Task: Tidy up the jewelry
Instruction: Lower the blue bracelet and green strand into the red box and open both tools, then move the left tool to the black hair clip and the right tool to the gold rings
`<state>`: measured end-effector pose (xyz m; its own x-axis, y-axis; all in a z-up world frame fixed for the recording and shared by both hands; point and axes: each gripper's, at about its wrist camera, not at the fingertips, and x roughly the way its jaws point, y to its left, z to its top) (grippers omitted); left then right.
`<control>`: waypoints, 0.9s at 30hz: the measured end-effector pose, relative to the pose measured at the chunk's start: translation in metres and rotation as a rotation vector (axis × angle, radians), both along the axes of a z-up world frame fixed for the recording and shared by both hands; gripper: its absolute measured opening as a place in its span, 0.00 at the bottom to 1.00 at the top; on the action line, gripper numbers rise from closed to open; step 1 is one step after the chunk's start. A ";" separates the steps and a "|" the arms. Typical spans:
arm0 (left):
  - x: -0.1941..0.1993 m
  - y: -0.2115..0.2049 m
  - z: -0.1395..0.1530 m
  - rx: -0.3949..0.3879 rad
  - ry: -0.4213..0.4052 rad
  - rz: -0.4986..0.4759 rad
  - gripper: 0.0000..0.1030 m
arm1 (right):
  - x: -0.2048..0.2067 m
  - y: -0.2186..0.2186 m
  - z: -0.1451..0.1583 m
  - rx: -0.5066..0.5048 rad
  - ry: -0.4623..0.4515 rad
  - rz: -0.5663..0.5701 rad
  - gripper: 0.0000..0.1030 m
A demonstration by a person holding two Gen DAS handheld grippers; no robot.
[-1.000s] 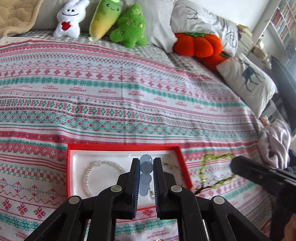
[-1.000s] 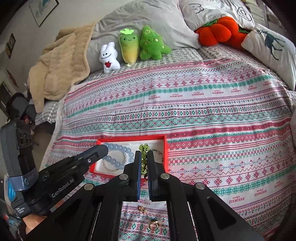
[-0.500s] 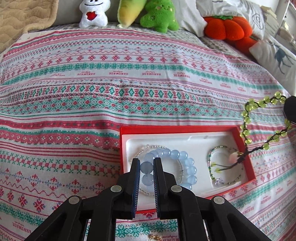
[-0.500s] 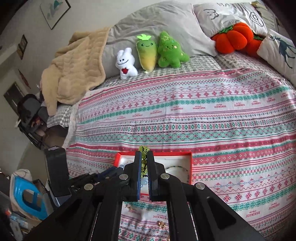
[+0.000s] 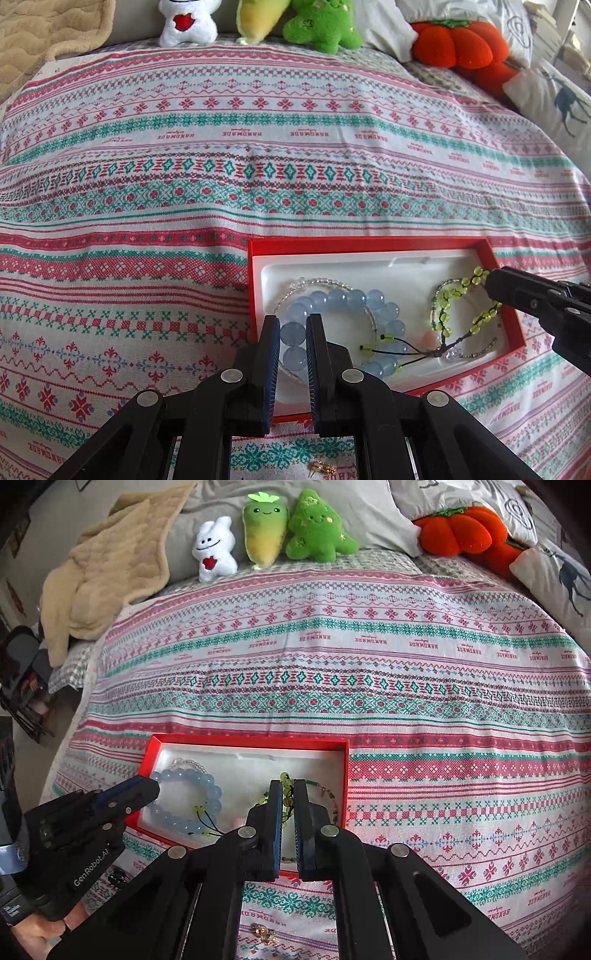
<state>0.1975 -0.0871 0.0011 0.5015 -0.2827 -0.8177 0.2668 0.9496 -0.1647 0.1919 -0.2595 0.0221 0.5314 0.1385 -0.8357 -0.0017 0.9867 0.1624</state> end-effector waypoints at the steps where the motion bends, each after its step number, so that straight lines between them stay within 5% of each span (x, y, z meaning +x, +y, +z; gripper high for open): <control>1: -0.001 -0.001 0.002 -0.004 -0.001 -0.006 0.09 | -0.001 -0.001 0.000 -0.007 0.003 -0.002 0.07; 5: -0.010 -0.005 0.014 0.005 -0.028 -0.037 0.21 | -0.005 -0.005 0.004 0.015 0.030 0.007 0.12; 9: -0.023 -0.006 0.025 0.004 -0.037 -0.051 0.40 | -0.017 -0.010 0.016 0.032 0.015 -0.001 0.30; 16: -0.051 -0.001 0.033 0.049 -0.060 -0.047 0.74 | -0.043 -0.010 0.034 0.029 0.004 0.014 0.37; 19: -0.061 0.005 0.036 0.047 -0.060 -0.042 0.83 | -0.056 -0.010 0.038 0.037 0.003 0.025 0.51; 27: -0.084 0.016 0.033 0.086 -0.055 -0.037 0.92 | -0.084 -0.006 0.044 0.022 0.000 0.039 0.60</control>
